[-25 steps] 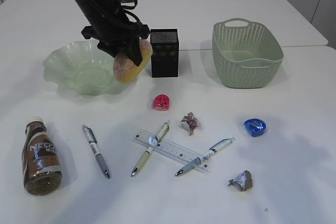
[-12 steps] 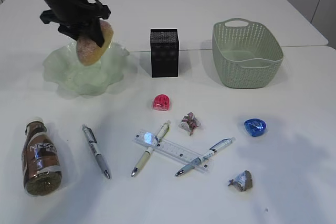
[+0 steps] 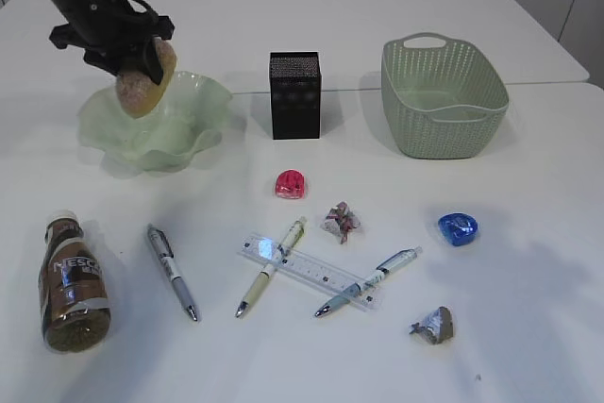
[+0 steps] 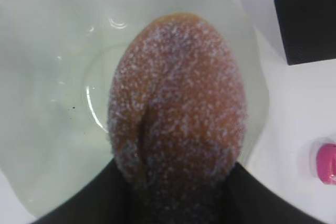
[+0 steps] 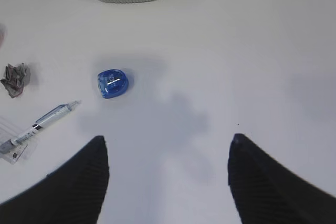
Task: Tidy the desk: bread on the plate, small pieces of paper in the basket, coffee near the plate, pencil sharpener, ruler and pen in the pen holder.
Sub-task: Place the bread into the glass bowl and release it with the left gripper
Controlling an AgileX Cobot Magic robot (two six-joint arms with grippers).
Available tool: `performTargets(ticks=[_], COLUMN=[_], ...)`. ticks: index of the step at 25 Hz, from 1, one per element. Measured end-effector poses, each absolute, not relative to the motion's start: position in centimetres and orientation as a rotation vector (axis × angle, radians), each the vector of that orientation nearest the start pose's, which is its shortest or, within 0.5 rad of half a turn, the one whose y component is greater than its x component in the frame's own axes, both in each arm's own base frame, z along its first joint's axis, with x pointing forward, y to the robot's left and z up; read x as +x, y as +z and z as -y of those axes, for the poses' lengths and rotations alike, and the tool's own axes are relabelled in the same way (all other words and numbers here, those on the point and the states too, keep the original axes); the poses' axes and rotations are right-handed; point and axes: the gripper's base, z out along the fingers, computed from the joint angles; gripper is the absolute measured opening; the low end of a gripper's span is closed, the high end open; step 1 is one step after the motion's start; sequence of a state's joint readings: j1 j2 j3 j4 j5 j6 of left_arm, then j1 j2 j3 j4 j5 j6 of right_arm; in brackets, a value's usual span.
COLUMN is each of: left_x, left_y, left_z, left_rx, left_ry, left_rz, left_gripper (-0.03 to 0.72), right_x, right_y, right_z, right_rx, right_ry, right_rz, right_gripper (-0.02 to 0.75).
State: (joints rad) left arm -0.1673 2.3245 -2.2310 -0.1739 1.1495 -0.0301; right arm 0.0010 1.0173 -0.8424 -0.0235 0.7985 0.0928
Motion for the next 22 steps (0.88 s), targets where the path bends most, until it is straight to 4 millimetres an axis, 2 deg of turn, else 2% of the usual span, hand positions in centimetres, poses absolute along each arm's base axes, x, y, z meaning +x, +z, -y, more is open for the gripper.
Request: performTargets(ticks=[3,6,16,22], left_x=[50.5,50.9,51.4,51.2], left_y=[22.2,21.3,21.6,21.5], left_z=[9.5,9.4,9.8,9.4], left_rx=[0.117,0.109,0.077,0.072], left_ry=[-0.287,-0.283,-0.353,-0.353], left_rz=[-2.754,-2.748,-2.693,-2.72], left_gripper=[0.271,0.337,0.608,0.629], right_x=[19.4,19.4,19.4,19.1], right_y=[31.3,31.3,31.3,31.1], right_z=[0.1,0.1,0.1,-0.1], right_rx=[0.1,0.1,0.107,0.121], right_ry=[0.013,0.013,0.028,0.056], right_rz=[-2.455,-2.455,-2.455,-2.488], right_gripper=[0.552,0.552,0.552,0.552])
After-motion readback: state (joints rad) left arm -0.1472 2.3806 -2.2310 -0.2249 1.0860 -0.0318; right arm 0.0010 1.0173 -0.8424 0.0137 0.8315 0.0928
